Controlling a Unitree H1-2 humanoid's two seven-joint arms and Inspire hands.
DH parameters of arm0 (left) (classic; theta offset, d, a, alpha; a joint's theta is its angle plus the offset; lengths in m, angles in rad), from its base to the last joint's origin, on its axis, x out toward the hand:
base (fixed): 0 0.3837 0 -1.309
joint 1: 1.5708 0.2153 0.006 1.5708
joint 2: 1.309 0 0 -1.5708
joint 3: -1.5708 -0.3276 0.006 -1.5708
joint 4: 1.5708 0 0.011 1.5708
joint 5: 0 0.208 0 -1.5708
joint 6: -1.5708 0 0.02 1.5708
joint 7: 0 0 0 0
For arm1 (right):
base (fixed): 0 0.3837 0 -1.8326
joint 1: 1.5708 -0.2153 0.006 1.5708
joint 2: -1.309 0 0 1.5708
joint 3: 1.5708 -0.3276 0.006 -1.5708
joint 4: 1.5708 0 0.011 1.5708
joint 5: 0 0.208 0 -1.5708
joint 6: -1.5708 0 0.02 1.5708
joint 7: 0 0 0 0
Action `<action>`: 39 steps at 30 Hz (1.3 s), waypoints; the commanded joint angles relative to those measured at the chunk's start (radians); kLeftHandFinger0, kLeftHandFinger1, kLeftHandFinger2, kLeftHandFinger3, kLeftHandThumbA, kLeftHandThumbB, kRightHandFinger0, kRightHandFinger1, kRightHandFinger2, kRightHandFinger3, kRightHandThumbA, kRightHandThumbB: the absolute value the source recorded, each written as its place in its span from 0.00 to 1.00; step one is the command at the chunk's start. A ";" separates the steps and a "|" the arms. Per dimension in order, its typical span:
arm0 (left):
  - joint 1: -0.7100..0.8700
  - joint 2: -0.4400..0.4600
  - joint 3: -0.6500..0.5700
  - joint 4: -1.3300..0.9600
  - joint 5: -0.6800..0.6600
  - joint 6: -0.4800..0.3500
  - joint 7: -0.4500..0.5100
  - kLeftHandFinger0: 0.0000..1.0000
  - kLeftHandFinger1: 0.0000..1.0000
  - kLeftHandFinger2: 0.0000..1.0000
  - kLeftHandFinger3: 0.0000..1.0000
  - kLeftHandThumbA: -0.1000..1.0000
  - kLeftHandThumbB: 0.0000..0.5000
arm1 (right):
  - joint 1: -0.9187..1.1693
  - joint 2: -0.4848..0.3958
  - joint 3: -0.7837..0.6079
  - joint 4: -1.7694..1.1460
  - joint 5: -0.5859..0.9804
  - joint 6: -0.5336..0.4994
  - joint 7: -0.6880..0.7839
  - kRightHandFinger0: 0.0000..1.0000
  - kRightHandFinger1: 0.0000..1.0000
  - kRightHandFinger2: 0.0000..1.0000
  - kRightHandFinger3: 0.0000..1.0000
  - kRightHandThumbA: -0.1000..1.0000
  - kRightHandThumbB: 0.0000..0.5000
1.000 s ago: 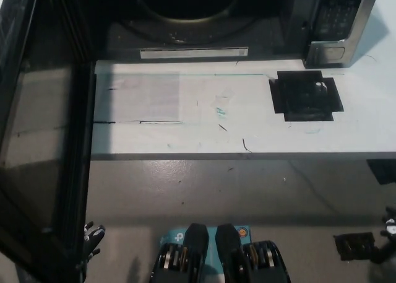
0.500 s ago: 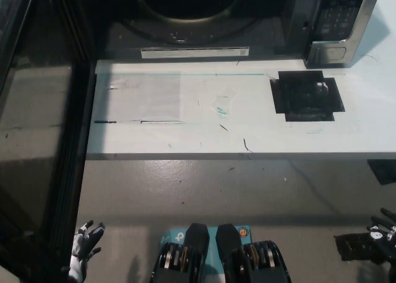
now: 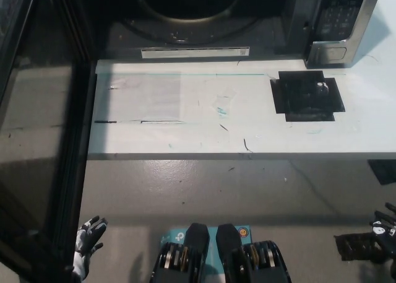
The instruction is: A microwave is kept infront of the robot with its door slightly ajar. The robot uses its right hand to push the door towards the left to open it.
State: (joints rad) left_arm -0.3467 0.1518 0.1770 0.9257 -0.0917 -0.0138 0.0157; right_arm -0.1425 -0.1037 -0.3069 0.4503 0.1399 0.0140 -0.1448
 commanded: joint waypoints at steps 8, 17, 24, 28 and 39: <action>-0.039 0.006 0.003 0.011 -0.010 -0.027 0.007 1.00 1.00 1.00 0.91 0.56 0.40 | -0.024 -0.008 -0.006 -0.032 0.008 -0.029 -0.012 0.39 0.53 0.62 0.73 0.54 0.48; -0.035 0.001 0.009 0.007 -0.017 -0.031 0.014 1.00 1.00 1.00 0.87 0.53 0.40 | -0.024 -0.007 -0.011 -0.032 0.014 -0.027 -0.013 0.40 0.53 0.61 0.72 0.53 0.47; -0.040 0.002 0.006 0.018 -0.017 -0.049 0.009 1.00 1.00 1.00 0.90 0.54 0.37 | -0.017 -0.005 -0.005 -0.047 0.010 -0.021 -0.010 0.37 0.55 0.65 0.76 0.52 0.43; -0.038 0.001 0.012 0.012 -0.024 -0.038 0.011 1.00 1.00 1.00 0.90 0.54 0.39 | -0.019 -0.006 -0.004 -0.042 0.010 -0.022 -0.008 0.39 0.56 0.67 0.77 0.52 0.43; -0.042 0.002 0.013 0.023 -0.029 -0.052 0.009 1.00 1.00 1.00 0.89 0.52 0.37 | -0.023 -0.006 -0.003 -0.038 0.010 -0.027 -0.007 0.38 0.55 0.67 0.77 0.53 0.43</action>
State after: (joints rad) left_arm -0.3566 0.1487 0.1812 0.9499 -0.1078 -0.0347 0.0159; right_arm -0.1425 -0.1036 -0.3086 0.4380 0.1430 0.0145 -0.1465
